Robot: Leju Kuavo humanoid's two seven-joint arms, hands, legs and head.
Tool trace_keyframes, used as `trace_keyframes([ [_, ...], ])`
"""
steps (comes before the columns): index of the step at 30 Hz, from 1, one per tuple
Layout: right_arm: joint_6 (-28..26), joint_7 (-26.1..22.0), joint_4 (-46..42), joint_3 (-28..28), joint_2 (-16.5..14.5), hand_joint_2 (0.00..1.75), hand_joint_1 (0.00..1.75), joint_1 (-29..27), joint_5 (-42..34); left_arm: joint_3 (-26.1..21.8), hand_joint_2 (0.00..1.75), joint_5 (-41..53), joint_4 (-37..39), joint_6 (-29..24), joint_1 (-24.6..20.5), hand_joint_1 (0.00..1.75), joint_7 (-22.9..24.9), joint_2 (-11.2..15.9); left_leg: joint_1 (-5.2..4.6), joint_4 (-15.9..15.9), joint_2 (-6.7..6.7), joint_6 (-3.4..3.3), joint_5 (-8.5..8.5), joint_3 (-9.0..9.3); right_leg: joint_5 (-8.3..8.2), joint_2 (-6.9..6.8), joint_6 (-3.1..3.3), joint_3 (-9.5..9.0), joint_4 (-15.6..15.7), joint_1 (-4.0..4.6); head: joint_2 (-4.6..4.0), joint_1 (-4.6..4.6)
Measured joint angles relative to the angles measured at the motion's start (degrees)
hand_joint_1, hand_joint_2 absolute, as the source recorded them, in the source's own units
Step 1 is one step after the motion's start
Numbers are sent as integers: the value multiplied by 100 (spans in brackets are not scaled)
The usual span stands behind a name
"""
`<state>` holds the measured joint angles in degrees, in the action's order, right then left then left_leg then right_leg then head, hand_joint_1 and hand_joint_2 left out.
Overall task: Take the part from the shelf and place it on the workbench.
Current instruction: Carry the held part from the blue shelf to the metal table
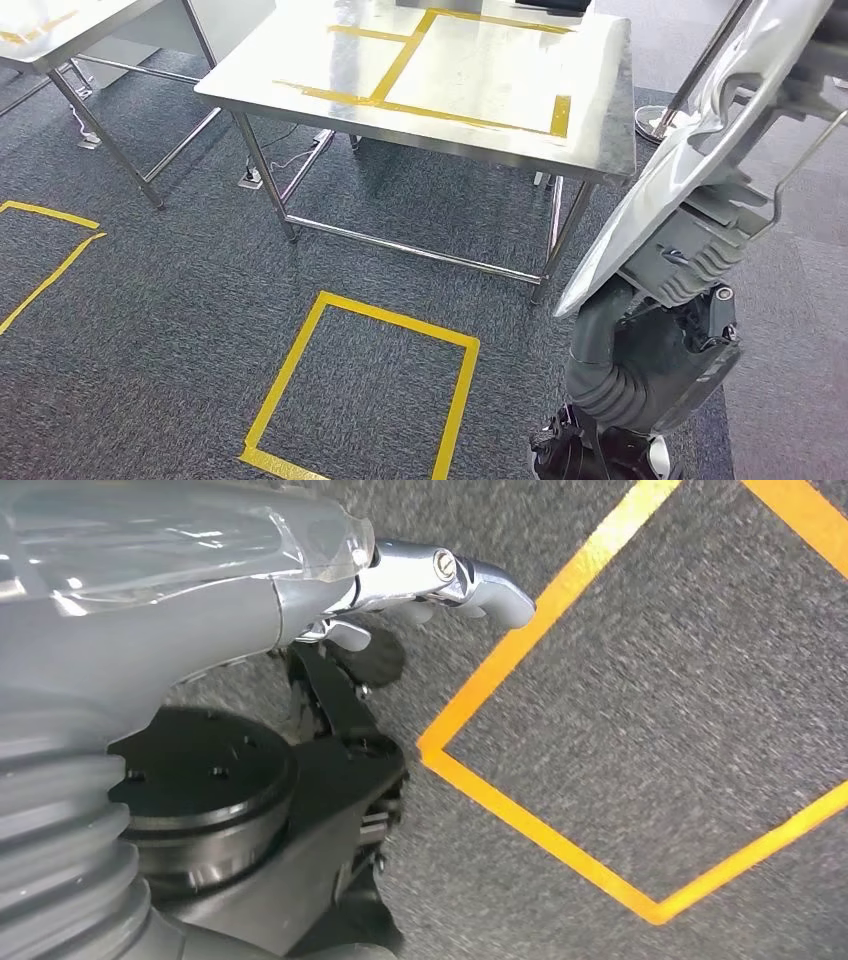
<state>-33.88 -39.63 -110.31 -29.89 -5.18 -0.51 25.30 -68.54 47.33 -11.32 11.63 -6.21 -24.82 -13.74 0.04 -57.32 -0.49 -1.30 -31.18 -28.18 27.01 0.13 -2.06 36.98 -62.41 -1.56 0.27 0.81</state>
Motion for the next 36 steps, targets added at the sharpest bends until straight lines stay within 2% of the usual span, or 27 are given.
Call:
trace_keyframes([
  [1, 0, 1, 2, -1, 7, 175, 175, -9, 2, 1, 175, -1, 0, 18, 0, 0, 12, -3, 1, -6, 0, 43, -42, 5, -118, -6, 30, -35, 176, 17, 0, 4],
  [2, 0, 2, 2, -1, 12, 175, 175, -17, 4, 1, 175, -1, 0, 36, 0, 0, 17, -5, 1, -16, 5, 85, -71, 2, -140, -8, 66, -26, 219, 39, 0, 15],
  [4, 0, 3, -3, -3, 14, 175, 175, -22, 10, 4, 175, -1, 0, 68, -6, 0, 22, -10, 8, -34, 16, 144, -102, 2, -131, 1, 147, -50, 220, 50, -1, 21],
  [6, 1, 2, -6, -6, 10, 175, 175, -18, 19, 7, 175, -1, 0, 81, -20, 0, 22, -16, 15, -257, 20, 187, -146, -96, -94, 1, 209, -131, 250, 26, -1, 23],
  [7, 1, 2, -6, -7, 8, 175, 175, -18, 25, 8, 175, -1, 1, 83, -27, 0, 21, -18, 21, -528, 20, 214, -226, -251, -72, -2, 239, -173, 265, 14, -1, 26],
  [10, 1, 2, -6, -7, 8, 175, 175, -18, 45, 9, 175, -1, 2, 83, -26, 0, 21, -21, 34, -1542, 20, 275, -586, -947, -3, 2, 287, -231, 270, 17, -1, 24],
  [11, 1, 2, -6, -7, 8, 175, 175, -18, 50, 9, 175, -1, 2, 82, -24, 0, 21, -21, 35, -1658, 20, 277, -576, -1095, 20, 10, 289, -256, 270, 19, -1, 25],
  [12, 1, 2, -6, -7, 8, 175, 175, -17, 53, 9, 175, -1, 2, 82, -23, 0, 21, -21, 34, -1564, 19, 270, -441, -1134, 45, 19, 287, -290, 271, 21, -1, 26],
  [14, 1, 2, -6, -7, 8, 175, 175, -16, 56, 9, 175, -1, 1, 82, -23, 0, 21, -19, 22, -837, 20, 224, 78, -911, 97, 32, 271, -376, 274, 25, -1, 26],
  [15, 1, 2, -6, -8, 8, 175, 175, -15, 57, 9, 175, -1, 1, 81, -26, 0, 21, -15, 7, -472, 21, 195, 233, -776, 119, 36, 255, -410, 276, 31, -1, 24],
  [16, 1, 2, -6, -8, 8, 175, 175, -14, 58, 10, 175, -1, 0, 81, -29, 0, 22, -11, -11, -221, 20, 169, 291, -675, 139, 39, 233, -426, 277, 35, -1, 25],
  [17, 1, 1, -6, -8, 8, 175, 175, -14, 60, 11, 175, -1, 0, 81, -29, 0, 22, -10, -27, -102, 18, 147, 302, -621, 157, 41, 207, -430, 278, 39, -1, 23],
  [18, 1, 1, -6, -7, 9, 175, 175, -14, 60, 13, 175, -1, 0, 79, -22, 0, 22, -9, -29, -90, 15, 158, 282, -604, 185, 40, 202, -431, 268, 51, -1, 19],
  [20, 1, 2, -6, -5, 11, 175, 175, -13, 59, 13, 175, -1, 0, 58, -7, 0, 30, -13, -16, -75, 9, 185, 381, -573, 209, 36, 260, -448, 262, 67, -1, 14],
  [22, 1, 2, -6, -4, 15, 175, 175, -9, 57, 14, 175, 3, 0, 20, -6, 0, 61, -15, -7, -74, 4, 194, 391, -563, 204, 34, 317, -481, 294, 75, -1, 13],
  [24, 1, 2, -6, -5, 17, 175, 175, 1, 51, 15, 175, 7, 0, -10, -8, 0, 102, -16, -7, -74, -1, 173, 377, -560, 199, 33, 298, -508, 339, 77, -1, 13],
  [28, 0, 2, -6, -7, 19, 175, 175, 28, 2, 17, 175, 3, 1, 8, -8, 0, 139, -19, -9, -79, -3, 139, 358, -560, 183, 32, 198, -535, 395, 75, -1, 15],
  [29, -1, 2, -6, -7, 19, 175, 175, 30, -11, 16, 175, -4, 1, 35, -9, 0, 141, -18, -18, -87, -6, 114, 343, -561, 179, 32, 149, -543, 414, 65, -1, 16],
  [32, -1, 2, -6, -9, 20, 175, 175, 38, -28, 15, 175, -43, 0, 127, -10, 0, 128, -13, -51, -86, -11, 3, 297, -565, 136, 32, 12, -575, 419, 34, -1, 22],
  [34, -1, 2, -5, -10, 24, 175, 175, 46, -34, 15, 175, -61, 0, 163, -8, 0, 124, -12, -39, -15, -24, -77, 253, -497, 110, 27, -31, -572, 296, 26, 0, 22],
  [36, -5, -1, -5, -14, 28, 175, 175, 63, -39, 13, 175, -68, 0, 180, -4, 0, 119, -11, -13, 44, -28, -144, 208, -378, 241, 20, -50, -405, -49, 22, 0, 8],
])
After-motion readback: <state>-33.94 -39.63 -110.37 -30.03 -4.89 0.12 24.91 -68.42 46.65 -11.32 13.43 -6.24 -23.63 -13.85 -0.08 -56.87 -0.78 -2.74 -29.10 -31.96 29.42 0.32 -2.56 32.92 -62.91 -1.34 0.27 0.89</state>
